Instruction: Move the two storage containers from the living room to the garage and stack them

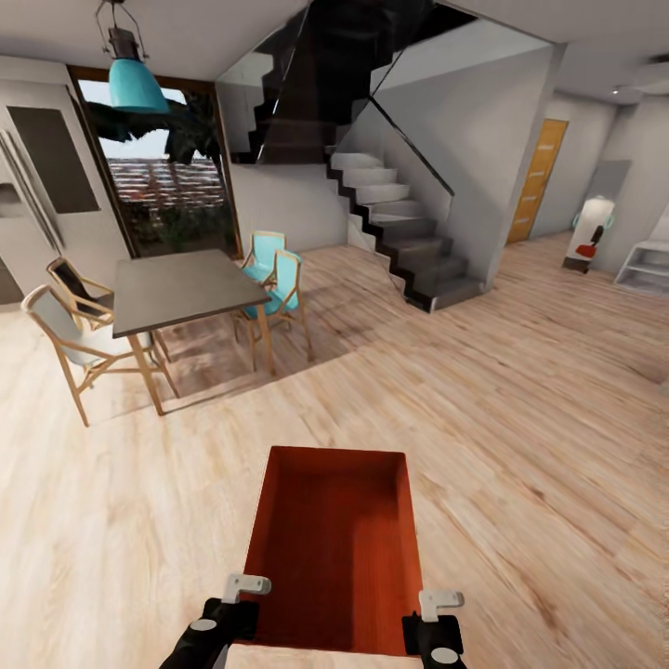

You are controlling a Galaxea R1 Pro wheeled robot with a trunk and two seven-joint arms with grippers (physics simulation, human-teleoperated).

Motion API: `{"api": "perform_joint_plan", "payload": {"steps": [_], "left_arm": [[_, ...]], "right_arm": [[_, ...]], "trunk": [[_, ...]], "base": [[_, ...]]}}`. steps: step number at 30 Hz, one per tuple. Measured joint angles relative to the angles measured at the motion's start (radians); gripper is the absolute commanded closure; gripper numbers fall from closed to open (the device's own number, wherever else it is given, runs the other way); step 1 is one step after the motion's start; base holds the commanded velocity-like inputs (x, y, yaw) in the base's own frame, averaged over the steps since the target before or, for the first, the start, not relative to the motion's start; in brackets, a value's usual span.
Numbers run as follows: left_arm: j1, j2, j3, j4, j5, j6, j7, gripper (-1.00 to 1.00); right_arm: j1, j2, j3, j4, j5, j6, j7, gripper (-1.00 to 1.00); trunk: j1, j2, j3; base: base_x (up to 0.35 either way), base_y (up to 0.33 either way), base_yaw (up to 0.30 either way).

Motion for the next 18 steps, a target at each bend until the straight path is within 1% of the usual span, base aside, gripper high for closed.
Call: {"api": "perform_joint_plan", "payload": {"steps": [18], "left_arm": [[0.000,0.000,0.000,0.000,0.000,0.000,0.000,1.00]], "right_arm": [[0.000,0.000,0.000,0.000,0.000,0.000,0.000,1.00]], "trunk": [[0.000,0.000,0.000]], "base": [[0.321,0.000,-0.284]]}}
